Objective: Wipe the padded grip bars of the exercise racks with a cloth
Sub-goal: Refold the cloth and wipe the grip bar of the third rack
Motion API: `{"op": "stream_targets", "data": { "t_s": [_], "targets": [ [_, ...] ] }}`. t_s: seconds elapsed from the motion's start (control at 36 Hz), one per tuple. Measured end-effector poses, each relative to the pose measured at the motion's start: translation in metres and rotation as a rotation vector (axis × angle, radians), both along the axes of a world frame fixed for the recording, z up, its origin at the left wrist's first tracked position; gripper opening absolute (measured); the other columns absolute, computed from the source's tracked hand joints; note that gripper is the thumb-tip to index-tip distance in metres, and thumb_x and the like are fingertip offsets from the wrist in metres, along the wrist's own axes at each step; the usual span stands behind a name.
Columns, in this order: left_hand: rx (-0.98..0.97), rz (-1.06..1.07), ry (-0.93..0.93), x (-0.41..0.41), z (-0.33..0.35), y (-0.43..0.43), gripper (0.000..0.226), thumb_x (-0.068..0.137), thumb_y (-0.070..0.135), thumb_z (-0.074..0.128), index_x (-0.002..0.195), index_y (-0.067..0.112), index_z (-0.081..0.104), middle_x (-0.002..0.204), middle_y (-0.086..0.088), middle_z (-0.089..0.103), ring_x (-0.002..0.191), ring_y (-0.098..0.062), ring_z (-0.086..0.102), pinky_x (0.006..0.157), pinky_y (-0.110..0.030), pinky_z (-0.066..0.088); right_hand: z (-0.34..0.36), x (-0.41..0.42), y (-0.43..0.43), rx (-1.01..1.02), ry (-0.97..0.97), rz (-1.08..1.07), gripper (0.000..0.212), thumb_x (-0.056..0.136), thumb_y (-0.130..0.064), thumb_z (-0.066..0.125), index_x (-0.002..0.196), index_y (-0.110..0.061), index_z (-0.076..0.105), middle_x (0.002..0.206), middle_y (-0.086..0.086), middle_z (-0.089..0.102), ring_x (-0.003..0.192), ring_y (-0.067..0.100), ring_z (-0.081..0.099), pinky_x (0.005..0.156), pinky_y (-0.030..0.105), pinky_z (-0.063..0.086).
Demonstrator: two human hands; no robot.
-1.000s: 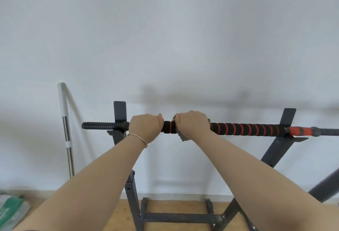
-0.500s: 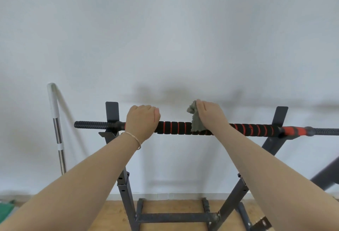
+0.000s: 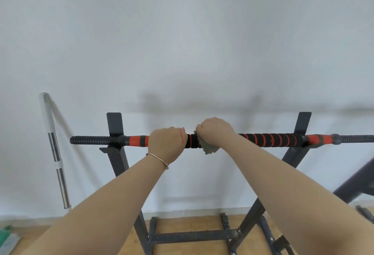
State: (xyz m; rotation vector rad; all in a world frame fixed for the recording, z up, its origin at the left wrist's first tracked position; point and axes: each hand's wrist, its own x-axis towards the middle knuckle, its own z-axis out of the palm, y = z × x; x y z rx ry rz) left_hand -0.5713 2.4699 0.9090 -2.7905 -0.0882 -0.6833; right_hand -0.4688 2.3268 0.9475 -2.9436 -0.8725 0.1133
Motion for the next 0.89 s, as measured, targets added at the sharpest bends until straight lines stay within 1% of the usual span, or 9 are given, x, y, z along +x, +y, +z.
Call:
{"op": "stream_targets", "data": {
  "t_s": [0.11,0.19,0.31,0.42,0.56,0.64,0.72,0.83,0.89],
  "targets": [
    [0.066,0.023,0.06,-0.004,0.002,0.001,0.025,0.063,0.005,0.067,0.07,0.017,0.047,0.053,0.001,0.032,0.042,-0.02,0.031,0.044,-0.023,0.023,0.011,0.01,0.006,0.108,0.248,-0.065,0.032,0.1,-0.025,0.036,0.084,-0.009,0.058,0.088,0.009,0.062,0.074,0.024,0.056,0.064,0.033,0.042],
    [0.049,0.07,0.123,-0.001,0.005,0.016,0.027,0.077,0.005,0.056,0.085,0.02,0.035,0.064,0.002,0.036,0.055,-0.021,0.043,0.048,-0.027,0.028,0.006,0.003,0.003,0.039,-0.085,0.027,0.025,0.1,-0.014,0.039,0.115,-0.001,0.055,0.106,0.015,0.063,0.093,0.033,0.061,0.072,0.035,0.045],
    [0.006,0.149,0.214,-0.005,0.011,0.037,0.026,0.078,0.004,0.052,0.088,0.019,0.034,0.061,0.003,0.036,0.057,-0.022,0.044,0.046,-0.027,0.025,-0.014,-0.034,-0.004,0.23,-0.631,0.251,0.01,0.084,-0.001,0.048,0.085,-0.002,0.058,0.06,0.007,0.054,0.042,0.024,0.052,0.039,0.027,0.04],
    [0.02,0.154,0.276,-0.009,0.009,0.036,0.023,0.08,0.009,0.053,0.089,0.02,0.035,0.06,0.003,0.04,0.047,-0.017,0.034,0.046,-0.025,0.025,-0.036,-0.051,0.003,0.223,-0.69,0.245,0.055,0.104,-0.029,0.01,0.079,-0.014,0.056,0.062,0.001,0.051,0.054,0.025,0.045,0.052,0.033,0.033],
    [0.047,0.161,0.266,-0.013,0.003,0.035,0.029,0.08,0.009,0.052,0.107,0.019,0.053,0.053,0.004,0.031,0.045,-0.018,0.037,0.046,-0.023,0.023,-0.039,-0.043,0.005,0.258,-0.791,0.215,0.037,0.076,-0.018,0.073,0.057,-0.018,0.041,0.043,-0.003,0.038,0.036,0.021,0.037,0.042,0.025,0.025],
    [0.069,0.15,0.244,-0.011,0.0,0.036,0.038,0.083,0.011,0.052,0.121,0.017,0.052,0.054,0.003,0.028,0.05,-0.023,0.044,0.046,-0.024,0.021,-0.035,-0.034,0.007,0.172,-0.75,0.23,0.042,0.066,-0.015,0.078,0.057,-0.019,0.037,0.041,-0.004,0.037,0.033,0.017,0.03,0.043,0.02,0.02],
    [0.06,0.142,0.211,-0.01,0.0,0.036,0.034,0.079,0.009,0.051,0.111,0.018,0.057,0.051,0.004,0.025,0.047,-0.022,0.041,0.047,-0.023,0.02,-0.028,-0.027,0.011,0.058,-0.623,0.242,0.048,0.056,-0.013,0.077,0.058,-0.017,0.03,0.04,-0.005,0.032,0.034,0.015,0.024,0.045,0.017,0.019],
    [0.046,0.105,0.078,-0.013,0.0,0.035,0.015,0.062,0.003,0.048,0.07,0.016,0.05,0.045,0.005,0.011,0.036,-0.017,0.027,0.048,-0.021,0.023,-0.014,-0.01,0.024,-0.015,-0.287,0.135,0.022,0.088,-0.017,0.053,0.067,-0.013,0.053,0.056,-0.002,0.045,0.057,0.023,0.049,0.05,0.027,0.031],
    [0.019,0.047,-0.024,-0.014,-0.002,0.035,0.019,0.057,0.002,0.046,0.061,0.016,0.034,0.044,0.005,0.008,0.034,-0.015,0.022,0.048,-0.02,0.025,-0.001,-0.002,0.029,0.082,0.027,0.003,0.033,0.098,-0.024,0.039,0.074,-0.01,0.057,0.069,0.003,0.052,0.068,0.023,0.051,0.057,0.032,0.036]
  ]
}}
